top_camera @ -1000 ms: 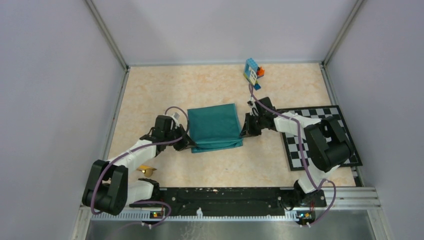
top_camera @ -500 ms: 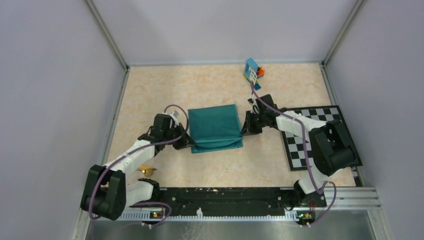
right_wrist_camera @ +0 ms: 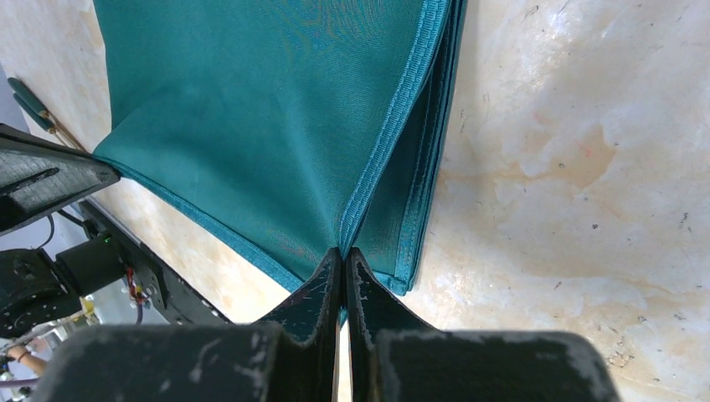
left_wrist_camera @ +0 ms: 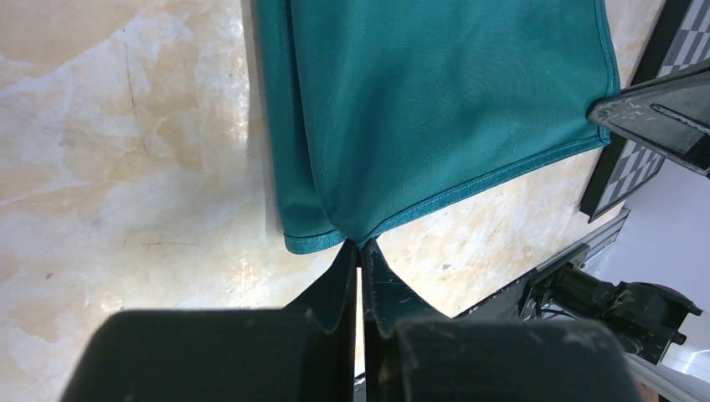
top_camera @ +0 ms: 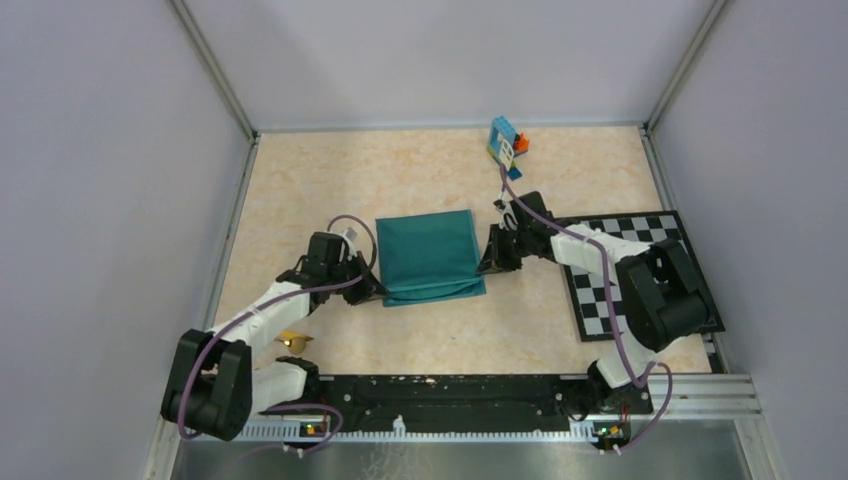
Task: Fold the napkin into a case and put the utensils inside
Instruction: Smooth out the square-folded napkin at the center of the board.
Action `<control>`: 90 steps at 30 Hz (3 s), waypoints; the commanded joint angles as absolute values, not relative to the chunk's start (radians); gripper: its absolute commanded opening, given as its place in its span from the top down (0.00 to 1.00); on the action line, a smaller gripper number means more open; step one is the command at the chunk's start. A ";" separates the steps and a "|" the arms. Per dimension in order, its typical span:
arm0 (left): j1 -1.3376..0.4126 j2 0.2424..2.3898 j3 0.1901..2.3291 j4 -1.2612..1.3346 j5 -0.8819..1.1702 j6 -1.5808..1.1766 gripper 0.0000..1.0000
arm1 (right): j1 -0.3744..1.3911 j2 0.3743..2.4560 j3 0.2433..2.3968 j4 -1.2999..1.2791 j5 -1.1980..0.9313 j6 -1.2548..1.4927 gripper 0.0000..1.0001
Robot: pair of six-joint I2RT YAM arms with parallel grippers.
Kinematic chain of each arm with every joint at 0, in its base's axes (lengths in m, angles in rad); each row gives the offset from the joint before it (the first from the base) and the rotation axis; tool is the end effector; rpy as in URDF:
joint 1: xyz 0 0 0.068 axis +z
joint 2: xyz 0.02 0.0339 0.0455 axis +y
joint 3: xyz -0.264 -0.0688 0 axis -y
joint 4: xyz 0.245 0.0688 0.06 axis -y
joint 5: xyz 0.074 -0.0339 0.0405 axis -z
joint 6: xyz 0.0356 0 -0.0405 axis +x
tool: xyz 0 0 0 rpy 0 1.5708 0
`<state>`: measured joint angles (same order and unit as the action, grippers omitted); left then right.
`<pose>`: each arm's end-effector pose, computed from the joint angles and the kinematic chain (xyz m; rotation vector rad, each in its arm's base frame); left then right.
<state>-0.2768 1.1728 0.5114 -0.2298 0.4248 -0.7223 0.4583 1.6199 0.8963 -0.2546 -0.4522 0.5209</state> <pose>0.2026 -0.0728 0.1709 -0.3795 2.5688 -0.9286 0.2761 0.1535 0.1720 -0.1041 2.6820 0.9279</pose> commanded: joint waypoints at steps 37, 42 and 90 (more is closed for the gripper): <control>-0.275 1.236 0.634 -0.154 0.572 -0.728 0.73 | 0.482 1.664 0.955 -0.158 -0.584 0.505 0.78; -0.275 1.356 0.623 -0.090 0.567 -0.706 0.83 | 0.481 1.718 0.917 -0.074 -0.622 0.533 0.87; -0.242 1.355 0.448 -0.052 0.508 -0.671 1.00 | 0.760 2.223 1.342 0.527 -0.731 0.955 0.33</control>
<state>-0.2455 1.3579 0.4805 -0.1116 0.5453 -0.6655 0.7383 2.1826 1.2842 0.4301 -0.7300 0.9165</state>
